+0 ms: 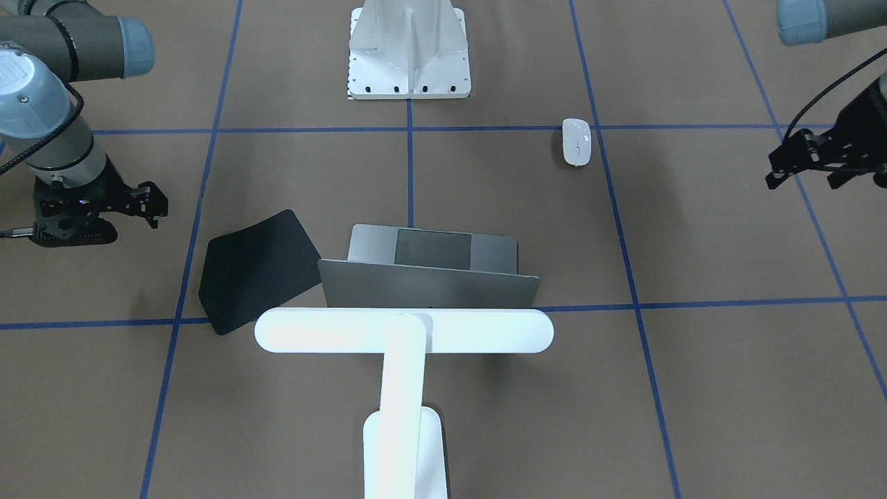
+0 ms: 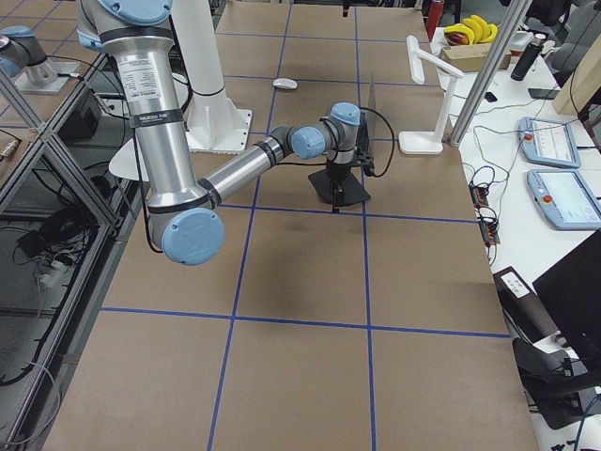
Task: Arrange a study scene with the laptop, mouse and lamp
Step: 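Retract the right gripper while moving the left gripper toward the white mouse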
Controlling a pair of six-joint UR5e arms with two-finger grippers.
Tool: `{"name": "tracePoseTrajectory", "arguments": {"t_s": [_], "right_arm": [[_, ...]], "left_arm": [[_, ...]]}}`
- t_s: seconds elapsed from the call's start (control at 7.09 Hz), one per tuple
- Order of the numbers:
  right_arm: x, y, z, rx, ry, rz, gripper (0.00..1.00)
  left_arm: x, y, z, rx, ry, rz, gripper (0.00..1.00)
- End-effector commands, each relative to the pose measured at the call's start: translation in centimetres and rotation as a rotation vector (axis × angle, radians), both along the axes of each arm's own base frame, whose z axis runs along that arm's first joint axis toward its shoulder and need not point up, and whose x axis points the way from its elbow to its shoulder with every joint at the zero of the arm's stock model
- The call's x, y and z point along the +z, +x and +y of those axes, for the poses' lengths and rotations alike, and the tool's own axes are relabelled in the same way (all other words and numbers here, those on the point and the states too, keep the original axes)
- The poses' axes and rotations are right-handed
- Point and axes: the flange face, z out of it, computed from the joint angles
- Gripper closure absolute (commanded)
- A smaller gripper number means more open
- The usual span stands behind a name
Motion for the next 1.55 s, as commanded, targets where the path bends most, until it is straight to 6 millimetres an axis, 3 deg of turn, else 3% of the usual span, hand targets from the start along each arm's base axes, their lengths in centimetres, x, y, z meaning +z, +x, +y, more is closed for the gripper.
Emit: {"name": "tracePoseTrajectory", "arguments": {"t_s": [0.0,0.56,0.7,1.13,1.41], "right_arm": [[4.2,3.8,0.8,-0.071,0.000,0.028,0.00],[8.9,8.8,1.4,-0.188,0.032,0.055,0.00],[10.8,10.4,2.2,-0.223,0.028,0.067,0.00],[13.5,14.3,2.7,-0.254,0.028,0.077,0.00],[14.5,14.8,2.6,-0.274,0.026,0.080,0.00]], "left_arm": [[-1.6,7.0,2.6,0.003,-0.028,-0.024,0.00],[-2.0,18.5,8.2,0.080,-0.012,-0.049,0.00],[-1.8,20.2,9.4,0.104,-0.013,-0.058,0.00],[-0.8,25.7,13.6,0.119,-0.016,-0.105,0.00],[0.5,27.5,16.6,0.168,-0.011,-0.088,0.00]]}}
